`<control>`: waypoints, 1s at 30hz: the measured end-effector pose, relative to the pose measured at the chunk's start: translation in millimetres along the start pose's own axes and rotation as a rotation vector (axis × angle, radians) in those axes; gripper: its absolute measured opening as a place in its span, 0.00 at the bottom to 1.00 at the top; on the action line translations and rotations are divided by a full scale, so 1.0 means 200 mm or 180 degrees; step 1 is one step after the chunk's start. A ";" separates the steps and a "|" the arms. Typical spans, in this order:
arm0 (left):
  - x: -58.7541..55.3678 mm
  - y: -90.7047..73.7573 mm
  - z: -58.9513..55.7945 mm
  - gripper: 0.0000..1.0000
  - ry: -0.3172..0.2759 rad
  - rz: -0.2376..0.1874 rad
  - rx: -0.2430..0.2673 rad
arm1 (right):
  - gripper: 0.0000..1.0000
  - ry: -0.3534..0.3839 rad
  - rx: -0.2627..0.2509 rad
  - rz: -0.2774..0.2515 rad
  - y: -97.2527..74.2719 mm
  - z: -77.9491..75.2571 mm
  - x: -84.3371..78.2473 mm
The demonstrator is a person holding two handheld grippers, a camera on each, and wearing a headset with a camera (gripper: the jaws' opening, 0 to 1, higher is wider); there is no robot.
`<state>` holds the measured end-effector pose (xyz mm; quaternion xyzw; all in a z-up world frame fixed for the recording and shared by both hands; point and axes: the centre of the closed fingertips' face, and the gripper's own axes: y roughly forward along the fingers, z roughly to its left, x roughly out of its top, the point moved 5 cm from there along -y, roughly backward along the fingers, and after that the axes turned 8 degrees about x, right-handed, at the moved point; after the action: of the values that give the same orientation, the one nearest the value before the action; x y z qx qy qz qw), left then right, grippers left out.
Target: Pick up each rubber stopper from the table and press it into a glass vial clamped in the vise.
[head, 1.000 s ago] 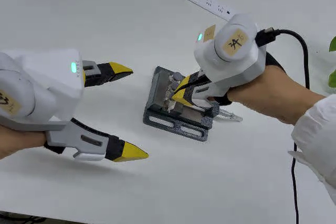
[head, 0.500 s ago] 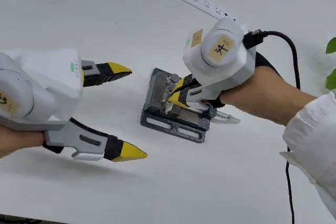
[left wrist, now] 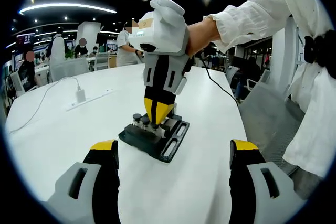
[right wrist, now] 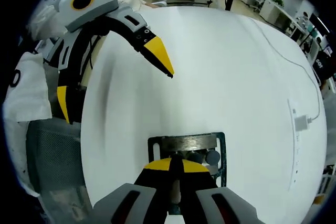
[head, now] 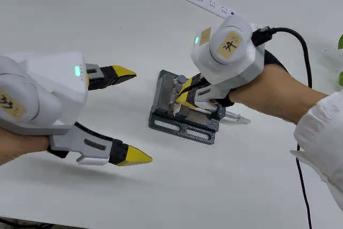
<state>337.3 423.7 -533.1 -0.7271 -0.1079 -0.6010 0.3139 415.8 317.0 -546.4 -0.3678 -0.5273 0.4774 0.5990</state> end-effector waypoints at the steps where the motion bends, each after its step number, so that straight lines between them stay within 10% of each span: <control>1: 0.00 0.00 0.00 0.86 0.0003 0.0001 0.0004 | 0.00 0.0071 0.0009 -0.0052 0.00 0.00 0.00; 30: 0.01 -0.02 -0.02 0.87 0.0093 0.0133 -0.0034 | 0.11 0.0362 -0.0163 -0.0658 -0.12 0.05 -0.02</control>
<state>332.5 423.3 -530.0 -0.7220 -0.0848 -0.6054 0.3241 409.7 306.5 -523.5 -0.3531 -0.5396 0.3779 0.6643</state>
